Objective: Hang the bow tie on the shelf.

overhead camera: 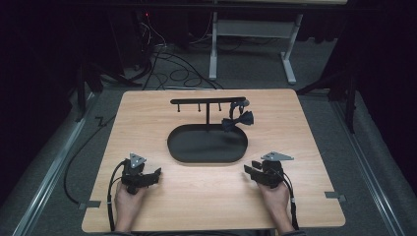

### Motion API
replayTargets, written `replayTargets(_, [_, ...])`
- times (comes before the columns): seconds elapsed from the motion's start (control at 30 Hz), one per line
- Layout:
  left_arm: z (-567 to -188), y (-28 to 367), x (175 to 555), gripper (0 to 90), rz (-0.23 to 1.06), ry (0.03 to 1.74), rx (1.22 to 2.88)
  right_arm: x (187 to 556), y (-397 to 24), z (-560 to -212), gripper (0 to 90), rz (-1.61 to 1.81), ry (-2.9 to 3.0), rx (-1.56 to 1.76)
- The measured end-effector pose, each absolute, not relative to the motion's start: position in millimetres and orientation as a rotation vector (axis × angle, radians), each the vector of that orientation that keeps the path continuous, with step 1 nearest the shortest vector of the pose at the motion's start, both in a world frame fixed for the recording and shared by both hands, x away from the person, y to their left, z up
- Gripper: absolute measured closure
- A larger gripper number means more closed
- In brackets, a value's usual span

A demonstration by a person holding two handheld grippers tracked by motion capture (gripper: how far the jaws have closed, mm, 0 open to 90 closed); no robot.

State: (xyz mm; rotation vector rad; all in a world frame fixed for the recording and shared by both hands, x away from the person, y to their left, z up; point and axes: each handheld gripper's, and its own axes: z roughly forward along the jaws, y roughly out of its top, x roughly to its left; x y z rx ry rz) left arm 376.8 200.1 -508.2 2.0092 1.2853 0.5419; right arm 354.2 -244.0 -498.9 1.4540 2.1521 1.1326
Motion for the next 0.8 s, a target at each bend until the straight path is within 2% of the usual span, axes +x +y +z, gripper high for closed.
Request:
replayTargets(0.27, [-508,200,377,20.5,0.542,1.285,2.009,356,-236,-502,56.8,1.068,2.173,1.408])
replayTargets(0.43, [-508,200,377,20.5,0.541,1.284,2.011,355,-228,-502,50.5,1.0,2.191,1.343])
replayTargets(0.8, [-508,200,377,20.5,0.542,1.284,2.012,353,-221,-503,45.1,0.943,2.201,1.295])
